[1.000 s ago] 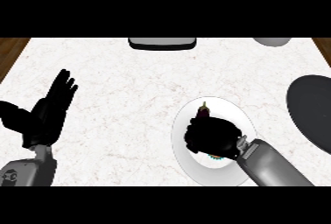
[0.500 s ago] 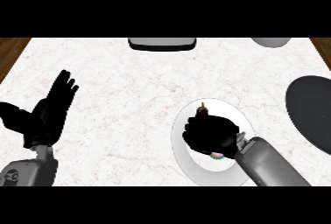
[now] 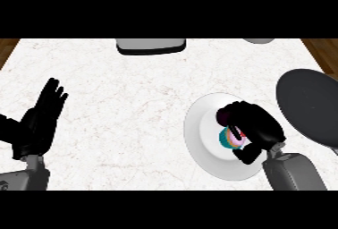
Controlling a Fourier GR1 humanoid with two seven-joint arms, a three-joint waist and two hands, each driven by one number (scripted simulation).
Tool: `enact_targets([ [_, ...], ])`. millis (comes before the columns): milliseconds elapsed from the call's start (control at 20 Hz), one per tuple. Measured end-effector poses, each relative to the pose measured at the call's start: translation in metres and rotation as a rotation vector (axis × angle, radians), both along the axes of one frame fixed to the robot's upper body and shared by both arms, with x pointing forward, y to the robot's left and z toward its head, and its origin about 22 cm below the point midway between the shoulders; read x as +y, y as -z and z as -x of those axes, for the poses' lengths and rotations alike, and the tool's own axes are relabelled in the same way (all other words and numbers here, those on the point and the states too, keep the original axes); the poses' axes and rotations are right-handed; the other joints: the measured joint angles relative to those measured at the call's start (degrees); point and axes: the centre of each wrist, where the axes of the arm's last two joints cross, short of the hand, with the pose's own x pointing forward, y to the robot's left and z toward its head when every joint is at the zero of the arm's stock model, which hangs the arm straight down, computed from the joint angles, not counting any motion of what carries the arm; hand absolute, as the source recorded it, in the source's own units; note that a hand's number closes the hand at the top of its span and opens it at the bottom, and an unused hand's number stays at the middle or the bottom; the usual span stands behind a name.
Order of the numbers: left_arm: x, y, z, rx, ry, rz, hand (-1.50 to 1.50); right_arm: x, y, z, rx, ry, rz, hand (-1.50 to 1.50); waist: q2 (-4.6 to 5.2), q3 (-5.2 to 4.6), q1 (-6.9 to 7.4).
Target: Pick the cupcake from the plate and place it in the pan
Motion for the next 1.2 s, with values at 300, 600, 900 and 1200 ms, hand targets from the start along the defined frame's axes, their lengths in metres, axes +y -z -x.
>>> enact_targets([
  [300,0.000,-0.003,-0.001,0.002,0.014,0.006,0.00,-0.005,-0.062,0.032,-0.308,0.273,-0.016,1.50,0.18,0.05,0.76],
  [600,-0.006,-0.005,-0.005,-0.009,0.042,0.009,0.00,-0.005,-0.127,0.091,-0.477,0.402,-0.045,1.50,0.70,0.10,2.46],
  [900,-0.016,-0.003,-0.010,-0.013,0.063,0.010,0.00,-0.021,-0.165,0.102,-0.532,0.523,-0.099,1.50,1.16,0.14,3.90],
  [1200,-0.017,-0.010,-0.016,-0.012,0.074,0.009,0.00,-0.067,-0.172,0.081,-0.568,0.628,-0.155,1.50,1.33,0.19,4.28],
])
